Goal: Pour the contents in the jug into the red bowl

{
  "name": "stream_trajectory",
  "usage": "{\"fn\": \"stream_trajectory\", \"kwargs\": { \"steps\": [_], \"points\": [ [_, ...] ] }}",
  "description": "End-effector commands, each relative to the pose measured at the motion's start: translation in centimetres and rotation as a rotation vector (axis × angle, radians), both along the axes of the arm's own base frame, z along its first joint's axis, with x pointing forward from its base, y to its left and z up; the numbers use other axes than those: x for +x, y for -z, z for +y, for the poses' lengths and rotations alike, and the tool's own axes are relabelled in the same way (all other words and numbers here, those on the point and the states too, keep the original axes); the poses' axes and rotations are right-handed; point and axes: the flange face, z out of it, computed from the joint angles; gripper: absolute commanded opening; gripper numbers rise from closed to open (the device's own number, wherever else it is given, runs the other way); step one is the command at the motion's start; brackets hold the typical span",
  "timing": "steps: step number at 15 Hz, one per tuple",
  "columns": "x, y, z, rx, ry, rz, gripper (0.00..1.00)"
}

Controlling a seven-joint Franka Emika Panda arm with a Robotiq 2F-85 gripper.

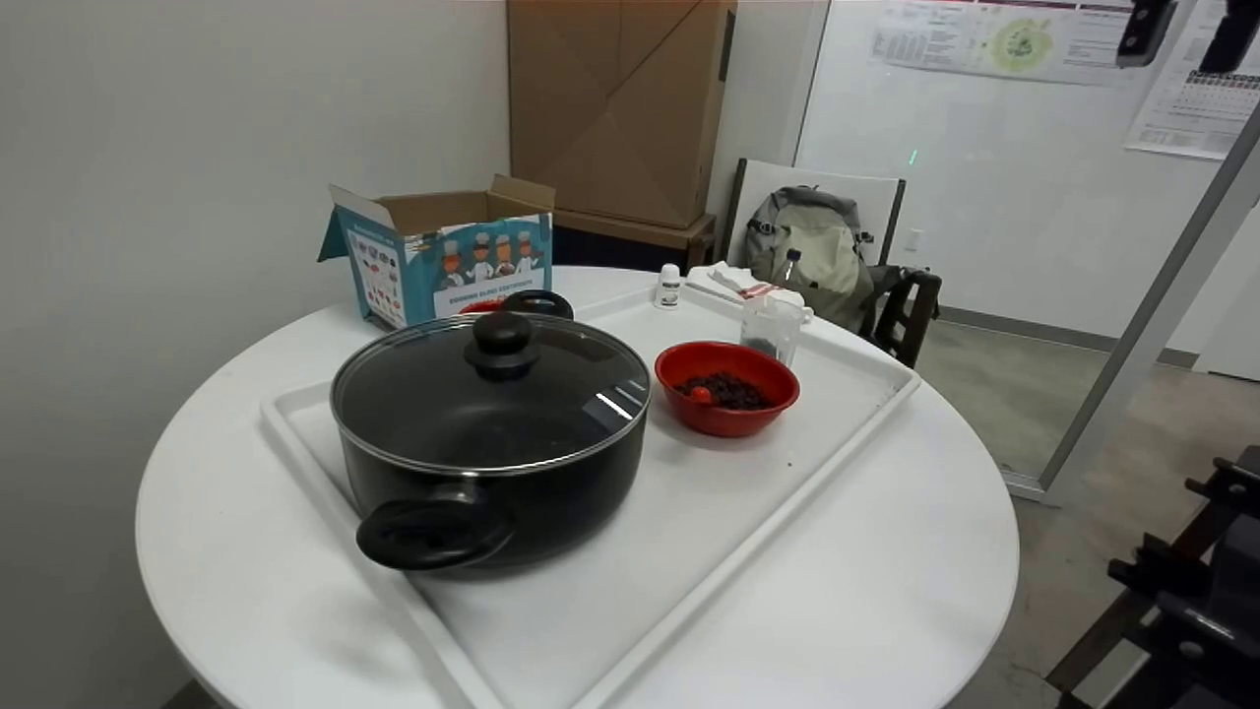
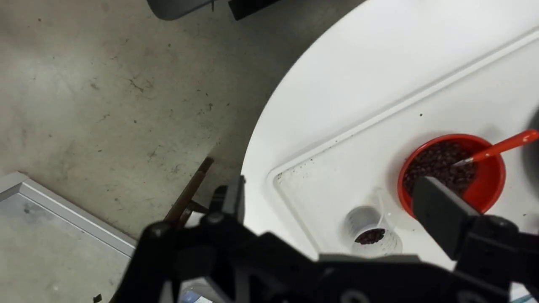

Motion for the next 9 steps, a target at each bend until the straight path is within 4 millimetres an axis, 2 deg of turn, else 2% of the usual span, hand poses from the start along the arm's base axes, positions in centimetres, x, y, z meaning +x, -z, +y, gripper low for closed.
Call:
{"fn": "stream_trajectory", "kwargs": {
  "steps": [1,5,9],
  "points": [
    [5.8,2.2,-2.6,-0.014,0.066,0.025,1.00],
    [11.2,5.4,-3.6,0.006,0.105,0.053,1.00],
    [16.0,8.7,-2.7,0.024,0.118,0.074,1.00]
  ]
}}
